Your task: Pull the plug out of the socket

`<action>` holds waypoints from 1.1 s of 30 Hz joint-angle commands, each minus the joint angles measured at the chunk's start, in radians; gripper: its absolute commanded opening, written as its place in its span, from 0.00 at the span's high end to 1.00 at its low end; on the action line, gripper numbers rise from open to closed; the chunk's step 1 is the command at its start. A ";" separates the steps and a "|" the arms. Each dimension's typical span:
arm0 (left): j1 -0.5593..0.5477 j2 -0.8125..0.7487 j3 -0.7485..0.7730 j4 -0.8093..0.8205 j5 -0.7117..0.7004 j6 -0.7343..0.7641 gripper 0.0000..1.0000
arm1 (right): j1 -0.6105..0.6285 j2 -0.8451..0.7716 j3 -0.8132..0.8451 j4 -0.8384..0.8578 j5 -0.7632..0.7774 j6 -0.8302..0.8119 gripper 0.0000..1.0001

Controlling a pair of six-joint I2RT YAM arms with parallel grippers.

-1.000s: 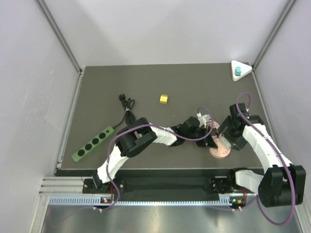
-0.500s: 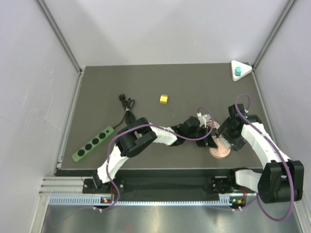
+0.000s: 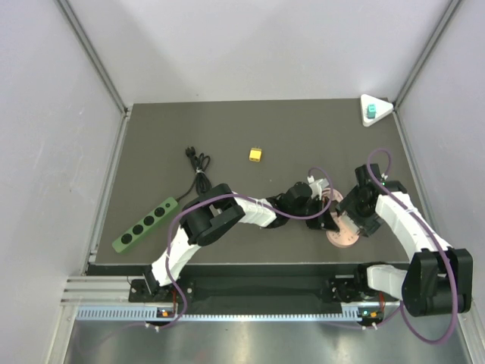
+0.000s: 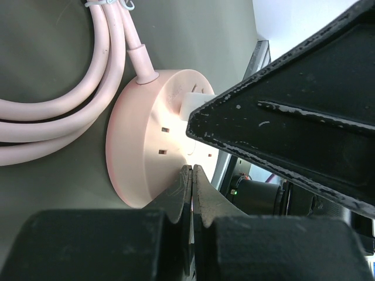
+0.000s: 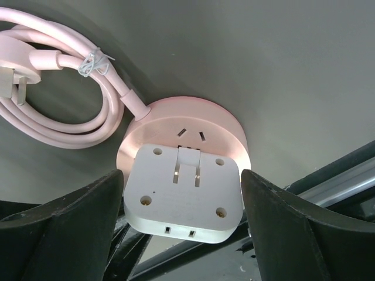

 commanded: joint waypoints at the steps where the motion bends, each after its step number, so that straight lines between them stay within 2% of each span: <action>1: 0.004 0.015 0.000 -0.046 -0.058 0.038 1.00 | -0.009 0.015 -0.001 0.025 0.007 0.015 0.19; 12: 0.004 0.021 0.003 -0.071 -0.063 0.042 1.00 | -0.018 0.035 -0.009 0.040 0.017 0.008 0.24; 18: 0.004 0.028 0.016 -0.123 -0.085 0.050 1.00 | -0.020 0.034 -0.001 0.037 0.014 -0.002 0.42; 21: 0.004 0.034 0.025 -0.155 -0.096 0.058 1.00 | -0.020 0.034 0.016 0.023 0.015 -0.011 0.62; 22: 0.003 0.037 0.026 -0.166 -0.101 0.059 1.00 | -0.021 0.034 0.028 0.013 0.015 -0.014 0.74; 24: 0.004 0.041 0.037 -0.201 -0.105 0.068 1.00 | -0.021 0.040 0.044 0.000 0.011 -0.025 0.87; 25: 0.004 0.047 0.045 -0.219 -0.115 0.071 1.00 | -0.021 0.041 0.057 -0.007 0.001 -0.031 1.00; 33: 0.003 0.089 0.092 -0.334 -0.148 0.102 1.00 | -0.030 -0.011 0.080 -0.052 -0.068 -0.043 1.00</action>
